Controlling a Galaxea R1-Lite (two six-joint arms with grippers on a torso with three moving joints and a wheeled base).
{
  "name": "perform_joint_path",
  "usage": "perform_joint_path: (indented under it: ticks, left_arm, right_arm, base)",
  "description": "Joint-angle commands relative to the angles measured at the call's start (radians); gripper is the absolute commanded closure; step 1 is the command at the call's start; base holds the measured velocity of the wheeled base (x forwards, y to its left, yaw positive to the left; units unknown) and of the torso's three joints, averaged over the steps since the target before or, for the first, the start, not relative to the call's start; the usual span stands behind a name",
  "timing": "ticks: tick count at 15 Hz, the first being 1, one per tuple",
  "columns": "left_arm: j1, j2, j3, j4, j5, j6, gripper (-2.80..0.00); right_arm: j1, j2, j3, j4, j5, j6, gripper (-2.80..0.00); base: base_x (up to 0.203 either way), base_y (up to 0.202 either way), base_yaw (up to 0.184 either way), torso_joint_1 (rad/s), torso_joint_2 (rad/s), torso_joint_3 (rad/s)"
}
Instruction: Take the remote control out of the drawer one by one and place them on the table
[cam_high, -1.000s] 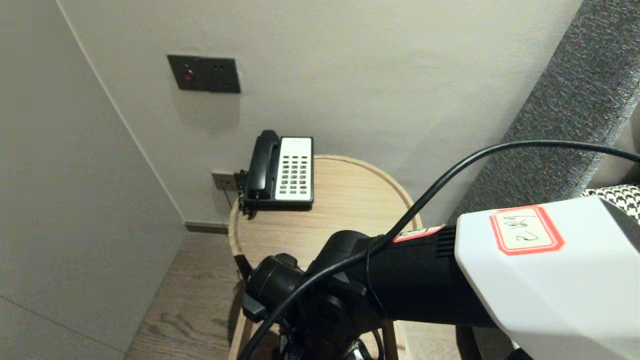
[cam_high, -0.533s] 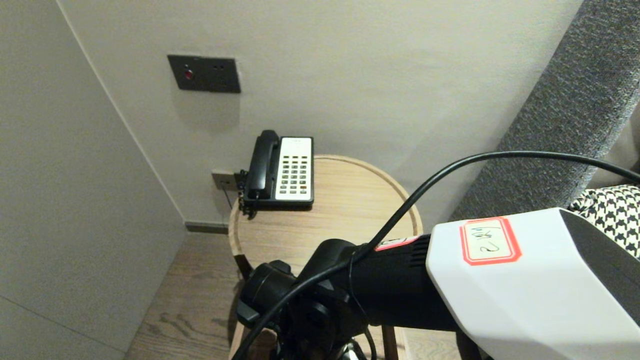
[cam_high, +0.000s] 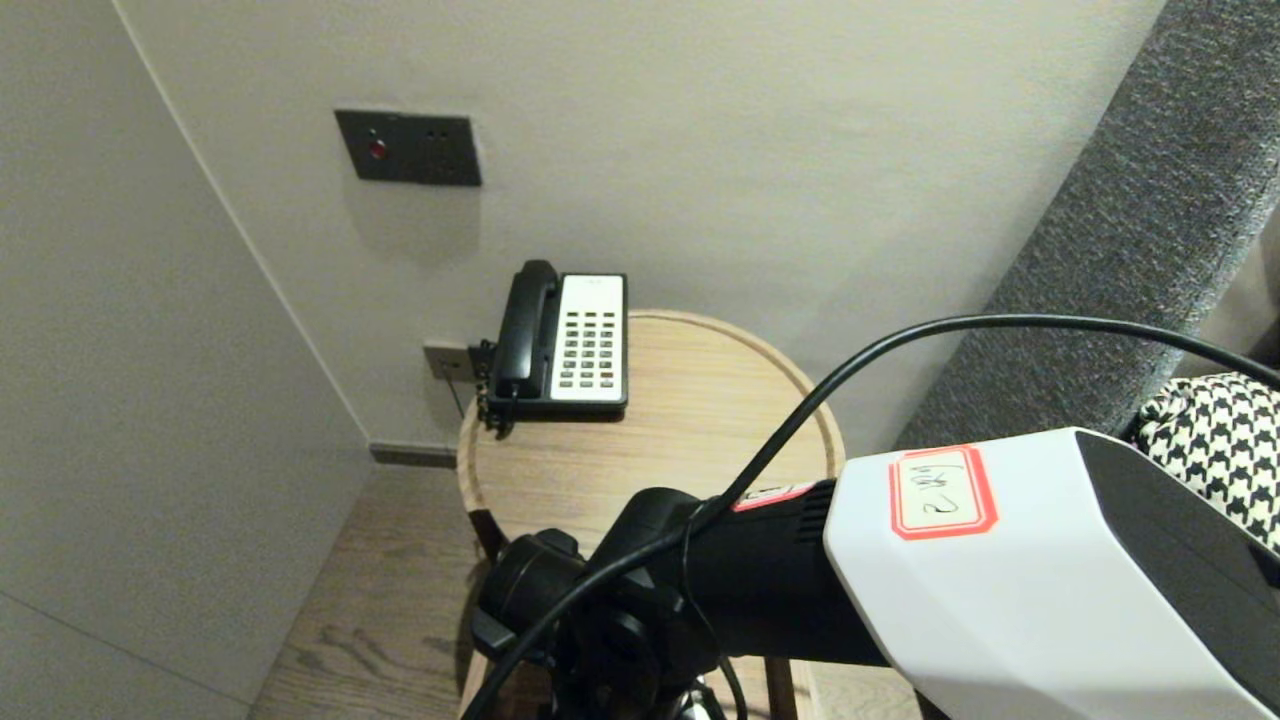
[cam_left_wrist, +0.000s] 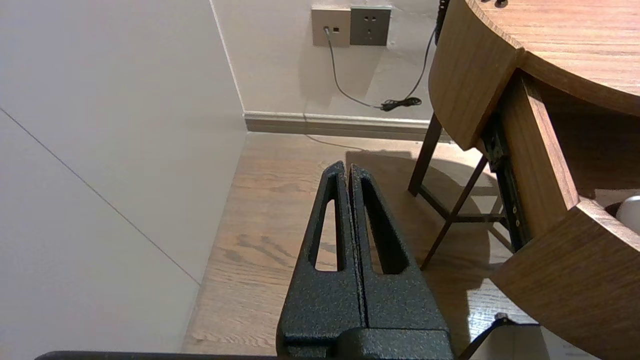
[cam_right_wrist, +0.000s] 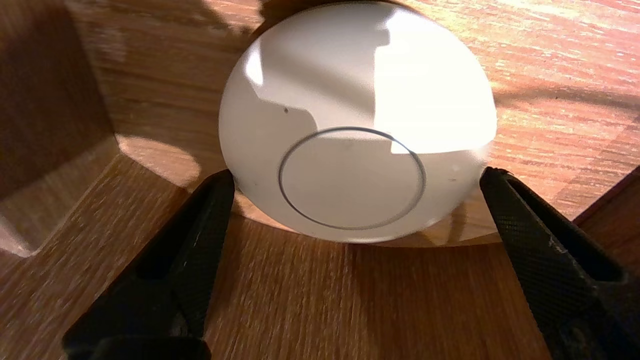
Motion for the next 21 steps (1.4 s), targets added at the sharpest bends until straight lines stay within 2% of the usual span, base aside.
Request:
perform_joint_path:
  ticks: [1,16,17,21]
  left_arm:
    - [0.000,0.000,0.000,0.001,0.001,0.000,0.00]
    - [-0.001,0.000,0.000,0.001,0.001,0.000,0.00]
    - [0.000,0.000,0.000,0.001,0.001,0.000,0.00]
    - [0.000,0.000,0.000,0.001,0.001,0.000,0.00]
  right_arm:
    - [0.000,0.011,-0.002,0.005,-0.009,0.005,-2.80]
    - [0.005,0.024,-0.017,0.008,-0.019,0.002,-2.80]
    - [0.005,0.023,-0.017,0.008,-0.019,0.002,0.00]
    - [0.005,0.015,-0.015,0.010,-0.019,0.002,0.00]
  base:
    - [0.000,0.000,0.000,0.000,0.00,0.000]
    - [0.000,0.000,0.000,0.000,0.00,0.000]
    - [0.000,0.000,0.000,0.000,0.00,0.000]
    - [0.000,0.000,0.000,0.000,0.00,0.000]
